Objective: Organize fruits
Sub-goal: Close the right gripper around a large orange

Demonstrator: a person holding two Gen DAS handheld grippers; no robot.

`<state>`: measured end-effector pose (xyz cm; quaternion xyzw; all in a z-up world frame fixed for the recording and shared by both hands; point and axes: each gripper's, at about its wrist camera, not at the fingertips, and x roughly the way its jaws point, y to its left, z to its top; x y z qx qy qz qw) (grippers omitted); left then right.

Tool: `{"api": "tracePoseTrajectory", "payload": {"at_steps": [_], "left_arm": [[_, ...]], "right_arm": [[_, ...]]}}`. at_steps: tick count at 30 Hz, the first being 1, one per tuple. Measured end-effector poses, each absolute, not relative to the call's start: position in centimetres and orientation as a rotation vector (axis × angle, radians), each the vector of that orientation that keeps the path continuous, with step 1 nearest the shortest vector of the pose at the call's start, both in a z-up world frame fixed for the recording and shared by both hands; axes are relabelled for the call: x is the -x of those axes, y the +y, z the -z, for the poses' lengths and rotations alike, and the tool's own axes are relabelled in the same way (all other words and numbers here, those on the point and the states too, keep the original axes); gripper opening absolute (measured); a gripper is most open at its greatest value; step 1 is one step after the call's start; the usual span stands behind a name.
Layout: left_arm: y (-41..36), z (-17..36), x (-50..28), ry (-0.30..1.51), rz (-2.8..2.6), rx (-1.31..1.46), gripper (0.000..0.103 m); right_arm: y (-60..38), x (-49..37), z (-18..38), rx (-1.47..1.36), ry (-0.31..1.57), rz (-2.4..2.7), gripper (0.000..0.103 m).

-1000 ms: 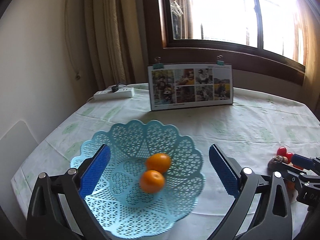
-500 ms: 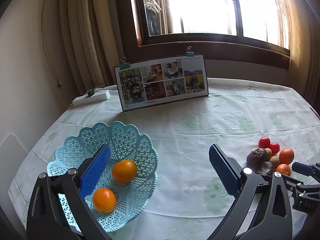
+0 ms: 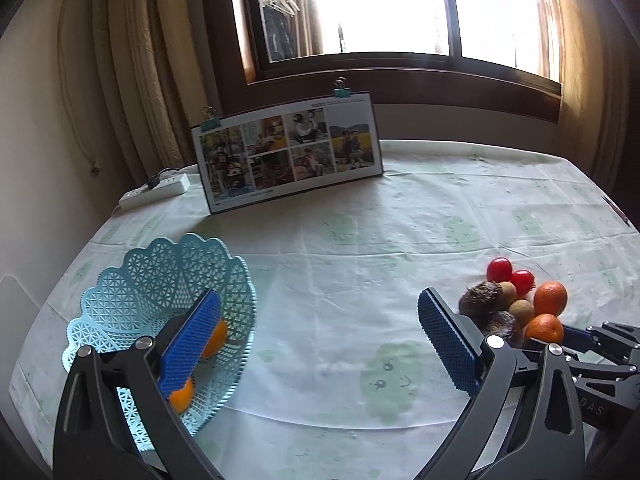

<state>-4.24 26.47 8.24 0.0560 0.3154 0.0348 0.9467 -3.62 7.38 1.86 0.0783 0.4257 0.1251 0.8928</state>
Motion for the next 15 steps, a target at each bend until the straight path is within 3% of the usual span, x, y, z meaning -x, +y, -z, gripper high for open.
{"api": "tracePoseTrajectory", "payload": {"at_steps": [15], "left_arm": [[20.9,-6.0,3.2,0.743,0.102,-0.115,0.100]], "right_arm": [[2.1,4.1,-3.2,-0.249,0.789,-0.139,0.040]]}}
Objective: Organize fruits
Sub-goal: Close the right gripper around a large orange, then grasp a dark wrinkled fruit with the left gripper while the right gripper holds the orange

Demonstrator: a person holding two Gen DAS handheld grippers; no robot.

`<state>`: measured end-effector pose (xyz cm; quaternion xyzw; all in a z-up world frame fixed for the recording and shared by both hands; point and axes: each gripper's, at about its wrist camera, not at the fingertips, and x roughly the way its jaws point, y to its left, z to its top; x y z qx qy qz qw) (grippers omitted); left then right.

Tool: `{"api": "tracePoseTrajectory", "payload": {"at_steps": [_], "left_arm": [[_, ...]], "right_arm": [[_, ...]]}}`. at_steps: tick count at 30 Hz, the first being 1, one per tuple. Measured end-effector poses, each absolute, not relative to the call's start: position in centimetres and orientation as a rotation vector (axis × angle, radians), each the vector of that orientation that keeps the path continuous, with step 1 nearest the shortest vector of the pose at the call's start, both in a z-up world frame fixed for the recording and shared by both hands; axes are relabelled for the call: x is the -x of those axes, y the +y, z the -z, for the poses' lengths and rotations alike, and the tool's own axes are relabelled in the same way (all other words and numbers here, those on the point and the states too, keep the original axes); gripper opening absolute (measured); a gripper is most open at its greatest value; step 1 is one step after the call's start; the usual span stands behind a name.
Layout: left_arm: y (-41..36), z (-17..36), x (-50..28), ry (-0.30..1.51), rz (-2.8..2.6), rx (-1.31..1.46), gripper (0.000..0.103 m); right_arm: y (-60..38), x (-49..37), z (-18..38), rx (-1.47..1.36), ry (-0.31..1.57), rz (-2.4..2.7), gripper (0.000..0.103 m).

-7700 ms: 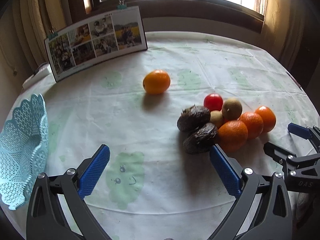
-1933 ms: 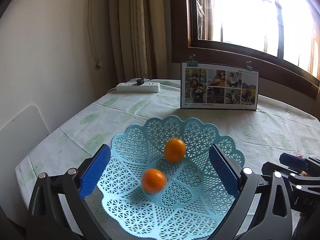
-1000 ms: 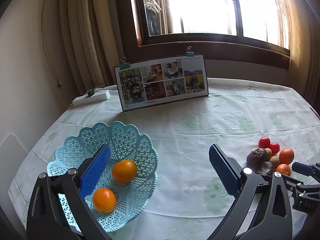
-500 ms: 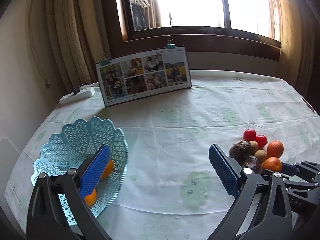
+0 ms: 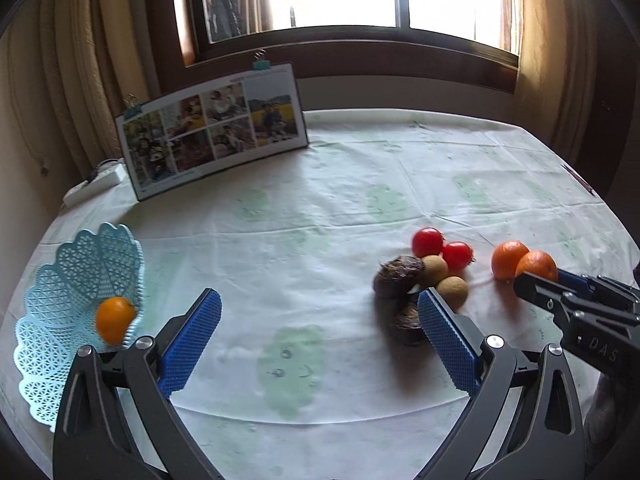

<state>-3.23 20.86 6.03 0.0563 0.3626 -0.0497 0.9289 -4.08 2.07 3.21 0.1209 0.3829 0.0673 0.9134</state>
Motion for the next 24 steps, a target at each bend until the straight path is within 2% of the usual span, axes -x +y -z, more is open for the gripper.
{"api": "tracePoseTrajectory", "payload": {"at_steps": [7,15,17,18,19,20,24], "left_arm": [[19.1,-4.6,2.8,0.788,0.188,-0.101,0.098],[17.3,-2.8,2.1,0.849,0.285,-0.093,0.068],[17.1,-2.5,2.0,0.857,0.304,-0.090,0.056],[17.1,-2.4,2.0,0.862,0.314,-0.086,0.053],[17.1,-2.2,2.0,0.868,0.322,-0.080,0.045],[17.2,-2.2,2.0,0.872,0.337,-0.070,0.042],[17.3,-2.3,2.3,0.869,0.349,-0.062,0.042]], "right_arm": [[1.1,4.1,-3.1,-0.290,0.776,-0.118,0.040],[1.0,4.1,-3.1,-0.304,0.777,-0.118,0.040],[1.0,4.1,-3.0,-0.303,0.778,-0.120,0.040],[1.0,4.1,-3.0,-0.302,0.779,-0.121,0.040],[1.1,4.1,-3.0,-0.301,0.778,-0.122,0.040],[1.1,4.2,-3.0,-0.301,0.777,-0.122,0.040],[1.2,4.2,-3.0,-0.300,0.774,-0.121,0.040]]}}
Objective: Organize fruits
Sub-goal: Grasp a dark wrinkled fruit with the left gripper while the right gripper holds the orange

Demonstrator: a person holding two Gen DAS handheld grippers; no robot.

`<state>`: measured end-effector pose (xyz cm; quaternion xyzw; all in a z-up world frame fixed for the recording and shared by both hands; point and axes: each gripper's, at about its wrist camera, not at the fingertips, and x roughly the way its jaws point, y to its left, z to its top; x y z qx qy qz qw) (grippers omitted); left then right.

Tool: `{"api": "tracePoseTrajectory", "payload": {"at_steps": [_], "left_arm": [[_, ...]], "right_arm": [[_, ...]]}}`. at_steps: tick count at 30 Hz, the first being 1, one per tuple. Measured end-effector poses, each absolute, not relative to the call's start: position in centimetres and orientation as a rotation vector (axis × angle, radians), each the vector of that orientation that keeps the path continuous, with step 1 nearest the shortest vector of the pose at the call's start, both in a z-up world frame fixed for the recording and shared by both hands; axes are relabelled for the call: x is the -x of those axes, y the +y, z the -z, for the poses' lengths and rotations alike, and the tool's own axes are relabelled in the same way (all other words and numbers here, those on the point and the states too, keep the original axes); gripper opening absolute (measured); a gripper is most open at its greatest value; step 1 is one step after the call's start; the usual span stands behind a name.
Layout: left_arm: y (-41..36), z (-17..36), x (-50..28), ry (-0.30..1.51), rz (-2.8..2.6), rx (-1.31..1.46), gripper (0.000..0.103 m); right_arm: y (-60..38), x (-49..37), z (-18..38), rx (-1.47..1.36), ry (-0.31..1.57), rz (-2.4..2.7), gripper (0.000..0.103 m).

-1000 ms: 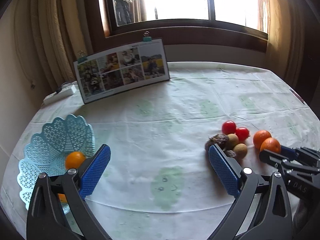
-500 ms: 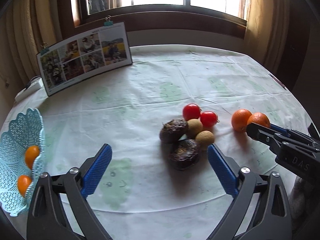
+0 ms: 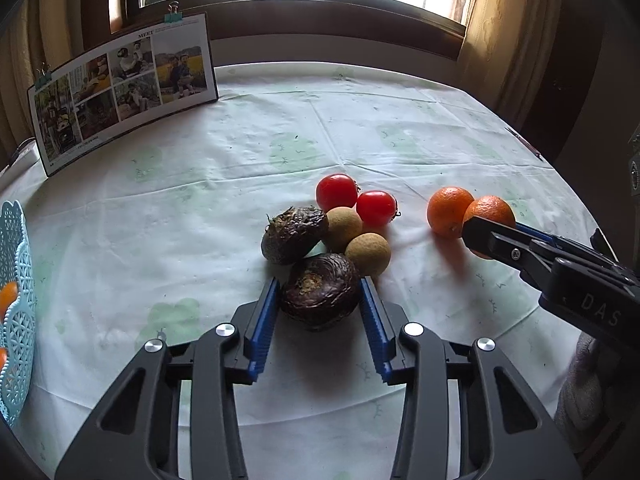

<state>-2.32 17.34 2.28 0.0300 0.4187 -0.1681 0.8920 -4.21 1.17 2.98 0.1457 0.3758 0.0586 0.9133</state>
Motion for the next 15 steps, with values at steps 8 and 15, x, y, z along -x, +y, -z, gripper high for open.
{"api": "tracePoseTrajectory", "payload": {"at_steps": [8,15], "left_arm": [[18.2,-3.7,3.7,0.814,0.310,-0.087,0.042],[20.9,-4.9,4.3,0.783,0.253,-0.045,0.042]], "right_arm": [[1.6,4.2,-3.1,-0.286,0.763,-0.129,0.040],[2.0,4.3,-3.4,-0.271,0.760,-0.127,0.040]]}}
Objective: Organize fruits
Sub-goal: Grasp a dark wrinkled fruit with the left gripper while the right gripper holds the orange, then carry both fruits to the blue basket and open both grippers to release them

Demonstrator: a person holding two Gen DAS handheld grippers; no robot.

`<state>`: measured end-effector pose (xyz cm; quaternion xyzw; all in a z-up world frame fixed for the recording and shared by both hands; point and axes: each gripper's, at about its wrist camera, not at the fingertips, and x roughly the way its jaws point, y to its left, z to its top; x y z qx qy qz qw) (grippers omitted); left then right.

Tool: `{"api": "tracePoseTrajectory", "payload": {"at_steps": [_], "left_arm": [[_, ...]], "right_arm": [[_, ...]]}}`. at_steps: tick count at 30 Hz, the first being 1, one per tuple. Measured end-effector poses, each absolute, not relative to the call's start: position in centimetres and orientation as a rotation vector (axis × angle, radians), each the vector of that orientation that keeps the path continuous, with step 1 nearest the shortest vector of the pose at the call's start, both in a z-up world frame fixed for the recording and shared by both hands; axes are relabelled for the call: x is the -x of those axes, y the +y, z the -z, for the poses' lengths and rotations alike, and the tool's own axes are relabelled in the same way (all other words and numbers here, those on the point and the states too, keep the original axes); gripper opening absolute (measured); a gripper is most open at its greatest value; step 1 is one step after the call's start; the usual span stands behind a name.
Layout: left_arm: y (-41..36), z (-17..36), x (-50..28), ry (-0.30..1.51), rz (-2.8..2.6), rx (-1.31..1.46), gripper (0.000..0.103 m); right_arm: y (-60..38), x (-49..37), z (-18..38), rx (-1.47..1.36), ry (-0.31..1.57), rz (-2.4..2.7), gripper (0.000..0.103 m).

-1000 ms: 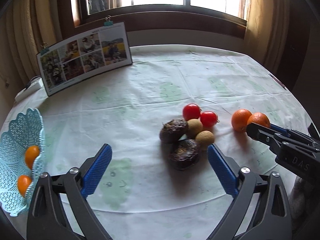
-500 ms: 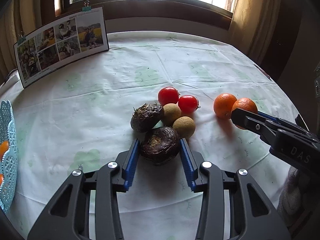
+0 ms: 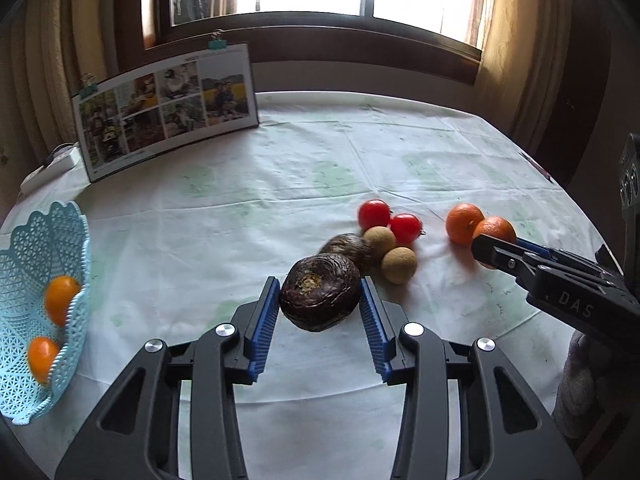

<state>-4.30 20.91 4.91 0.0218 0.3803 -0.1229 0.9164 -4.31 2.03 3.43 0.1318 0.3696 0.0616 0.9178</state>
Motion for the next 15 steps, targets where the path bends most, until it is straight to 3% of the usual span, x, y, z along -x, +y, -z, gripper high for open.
{"api": "tracePoseTrajectory", "payload": {"at_steps": [15], "left_arm": [[28.7,-8.0,4.9,0.666,0.007,-0.009,0.042]], "right_arm": [[5.4,4.2,-4.8,-0.213,0.761,-0.177,0.040]]}}
